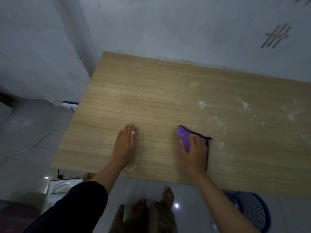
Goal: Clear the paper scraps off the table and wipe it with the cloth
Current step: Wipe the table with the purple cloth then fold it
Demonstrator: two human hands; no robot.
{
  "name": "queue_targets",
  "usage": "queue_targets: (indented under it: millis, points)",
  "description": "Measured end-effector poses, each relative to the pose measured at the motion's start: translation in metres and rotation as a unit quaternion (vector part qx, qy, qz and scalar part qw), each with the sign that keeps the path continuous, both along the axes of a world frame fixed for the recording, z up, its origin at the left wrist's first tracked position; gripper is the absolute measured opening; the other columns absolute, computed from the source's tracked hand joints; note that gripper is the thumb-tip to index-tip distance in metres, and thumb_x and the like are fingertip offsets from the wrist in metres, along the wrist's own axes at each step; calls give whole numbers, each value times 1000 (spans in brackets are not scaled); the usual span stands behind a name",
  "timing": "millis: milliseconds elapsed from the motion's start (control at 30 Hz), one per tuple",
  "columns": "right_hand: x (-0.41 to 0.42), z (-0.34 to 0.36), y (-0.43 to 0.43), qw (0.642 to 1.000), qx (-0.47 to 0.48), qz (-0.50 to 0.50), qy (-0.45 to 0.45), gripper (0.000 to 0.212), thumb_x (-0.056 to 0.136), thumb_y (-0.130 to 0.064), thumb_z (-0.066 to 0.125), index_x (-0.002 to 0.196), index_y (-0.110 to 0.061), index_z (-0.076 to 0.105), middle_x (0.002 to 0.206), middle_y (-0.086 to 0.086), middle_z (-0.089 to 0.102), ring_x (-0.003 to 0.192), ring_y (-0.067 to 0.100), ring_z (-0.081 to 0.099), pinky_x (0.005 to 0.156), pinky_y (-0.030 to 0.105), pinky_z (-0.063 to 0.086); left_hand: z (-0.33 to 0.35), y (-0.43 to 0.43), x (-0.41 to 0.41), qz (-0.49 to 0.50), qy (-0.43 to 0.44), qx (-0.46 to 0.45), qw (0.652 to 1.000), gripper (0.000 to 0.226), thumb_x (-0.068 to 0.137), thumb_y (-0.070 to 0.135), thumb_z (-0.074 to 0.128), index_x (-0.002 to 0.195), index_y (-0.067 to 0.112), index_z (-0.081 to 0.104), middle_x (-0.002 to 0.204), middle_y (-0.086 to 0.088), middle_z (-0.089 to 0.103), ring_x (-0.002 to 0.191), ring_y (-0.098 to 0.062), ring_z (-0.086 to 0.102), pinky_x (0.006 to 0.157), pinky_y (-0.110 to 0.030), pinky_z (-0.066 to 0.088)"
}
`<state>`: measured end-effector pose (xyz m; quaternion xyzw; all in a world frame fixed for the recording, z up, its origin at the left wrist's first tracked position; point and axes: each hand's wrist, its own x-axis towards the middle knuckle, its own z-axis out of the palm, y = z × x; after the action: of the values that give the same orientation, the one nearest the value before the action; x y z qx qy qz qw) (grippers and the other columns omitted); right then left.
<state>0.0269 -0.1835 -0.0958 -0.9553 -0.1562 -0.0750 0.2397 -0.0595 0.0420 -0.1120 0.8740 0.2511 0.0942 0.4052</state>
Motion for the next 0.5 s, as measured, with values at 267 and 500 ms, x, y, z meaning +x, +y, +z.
queue_targets:
  millis: [267,500]
  points:
    - [-92,-38,77,955,30,294,-2,31,82,-39,59,105,-17,57,125,2,60,129,15,42,110,37,28,10,4,10,56,-48,-40,996,45,100,28,22,133,9,46,146,-9,40,139,-19,27,117,-46,19]
    - [18,-28,-20,996,34,27,72,49,85,-49,47,118,-13,54,136,6,50,131,22,39,111,42,28,11,-2,26,19,-23,-20,999,40,101,21,26,134,9,44,147,-8,37,141,-17,23,117,-34,8]
